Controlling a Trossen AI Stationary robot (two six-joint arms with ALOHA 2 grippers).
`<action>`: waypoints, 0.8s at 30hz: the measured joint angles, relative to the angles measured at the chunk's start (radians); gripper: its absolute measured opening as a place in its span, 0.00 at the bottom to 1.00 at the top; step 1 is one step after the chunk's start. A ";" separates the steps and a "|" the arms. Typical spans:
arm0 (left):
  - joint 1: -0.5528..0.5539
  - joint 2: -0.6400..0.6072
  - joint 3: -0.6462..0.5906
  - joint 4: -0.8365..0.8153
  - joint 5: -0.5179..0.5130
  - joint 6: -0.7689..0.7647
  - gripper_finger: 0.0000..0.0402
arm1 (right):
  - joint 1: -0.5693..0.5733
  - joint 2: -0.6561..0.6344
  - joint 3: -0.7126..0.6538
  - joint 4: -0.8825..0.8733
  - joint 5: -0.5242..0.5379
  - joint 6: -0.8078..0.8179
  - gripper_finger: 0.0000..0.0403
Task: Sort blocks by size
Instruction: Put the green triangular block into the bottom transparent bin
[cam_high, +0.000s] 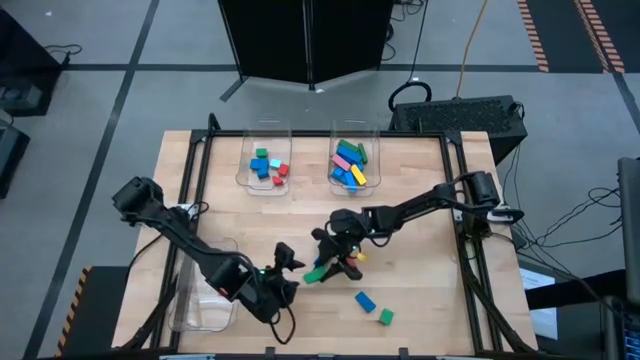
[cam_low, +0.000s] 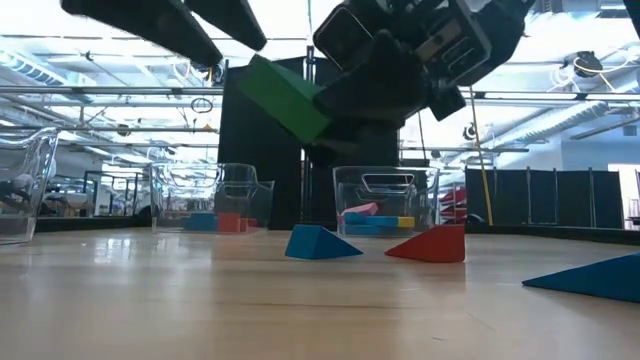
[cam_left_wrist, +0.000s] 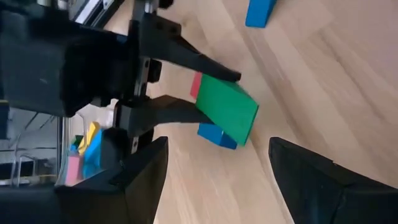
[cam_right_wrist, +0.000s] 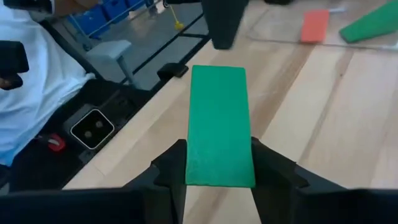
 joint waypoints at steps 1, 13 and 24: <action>0.003 0.007 0.000 0.003 0.000 0.010 0.69 | 0.004 0.000 -0.001 0.001 0.000 0.007 0.32; 0.050 0.029 0.000 0.086 0.040 0.038 0.64 | 0.013 0.000 -0.002 0.090 0.014 0.076 0.32; 0.049 0.029 0.000 0.086 0.078 0.055 0.46 | 0.011 0.000 -0.001 0.116 0.047 0.100 0.32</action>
